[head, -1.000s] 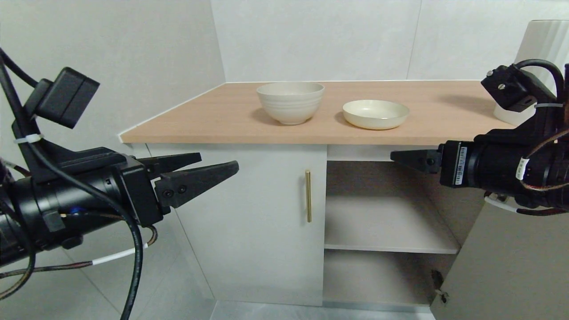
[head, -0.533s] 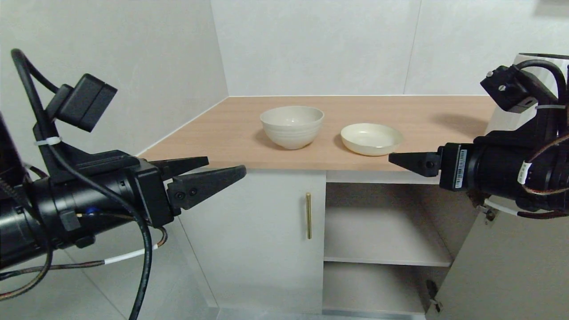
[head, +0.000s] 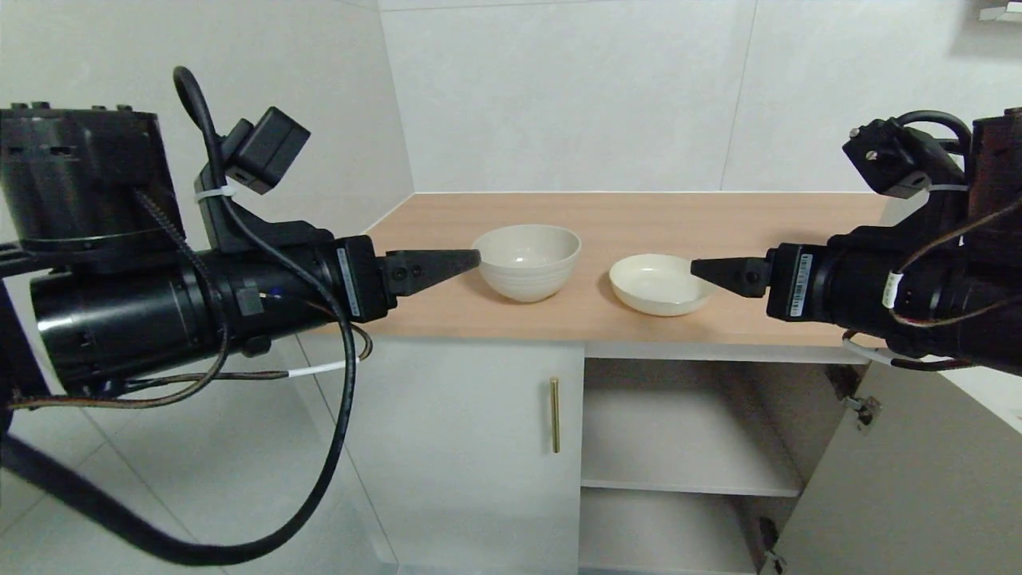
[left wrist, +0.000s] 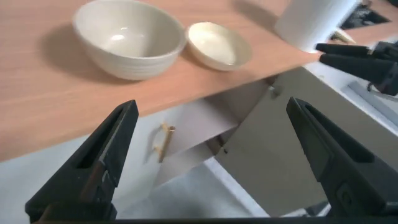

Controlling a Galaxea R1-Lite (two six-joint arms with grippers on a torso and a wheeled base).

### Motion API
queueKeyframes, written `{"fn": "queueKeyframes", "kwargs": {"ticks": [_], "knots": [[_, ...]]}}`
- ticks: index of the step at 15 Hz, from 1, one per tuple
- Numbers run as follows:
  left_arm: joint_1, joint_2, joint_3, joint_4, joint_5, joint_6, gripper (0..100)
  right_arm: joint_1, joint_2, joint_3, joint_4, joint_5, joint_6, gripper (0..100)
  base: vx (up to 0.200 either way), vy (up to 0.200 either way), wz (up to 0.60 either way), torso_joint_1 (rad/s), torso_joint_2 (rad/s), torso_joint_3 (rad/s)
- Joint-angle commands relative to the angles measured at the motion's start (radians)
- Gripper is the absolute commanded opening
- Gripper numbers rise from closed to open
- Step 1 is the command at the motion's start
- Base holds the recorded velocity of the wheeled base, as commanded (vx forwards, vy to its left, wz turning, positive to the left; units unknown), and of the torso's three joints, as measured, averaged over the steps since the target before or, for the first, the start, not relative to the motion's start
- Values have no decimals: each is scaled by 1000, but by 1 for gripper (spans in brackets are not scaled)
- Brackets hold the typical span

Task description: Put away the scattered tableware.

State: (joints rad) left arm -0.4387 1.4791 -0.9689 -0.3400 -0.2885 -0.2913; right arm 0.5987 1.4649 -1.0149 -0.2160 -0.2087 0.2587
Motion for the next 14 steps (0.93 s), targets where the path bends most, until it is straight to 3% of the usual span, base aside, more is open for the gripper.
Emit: {"fn": "queueKeyframes", "kwargs": {"ticks": [1,2,4,5,7,8,9,10,14], "knots": [[26,18,-33,44,0,4,100,-28,100,-53,-11,-17,2,100,0,0,0,0,0,0],[40,15,-48,68,-1,3,100,-33,115,-82,3,-17,8,100,0,0,0,0,0,0],[60,38,-129,159,9,-58,100,-63,153,-151,58,-17,24,100,0,0,0,0,0,0],[60,73,-258,279,49,-236,100,-66,183,-186,89,-21,65,100,0,0,0,0,0,0],[60,176,-458,457,111,-410,100,-77,201,-203,95,-58,71,100,0,0,0,0,0,0],[60,213,-498,478,129,-440,100,-79,203,-203,93,-63,71,100,0,0,0,0,0,0],[60,291,-554,480,209,-462,100,-82,199,-202,90,-64,71,100,0,0,0,0,0,0],[58,339,-582,477,253,-462,100,-83,196,-202,90,-66,73,100,0,0,0,0,0,0],[58,448,-634,477,281,-462,100,-86,183,-200,90,-66,76,100,0,0,0,0,0,0]]}}
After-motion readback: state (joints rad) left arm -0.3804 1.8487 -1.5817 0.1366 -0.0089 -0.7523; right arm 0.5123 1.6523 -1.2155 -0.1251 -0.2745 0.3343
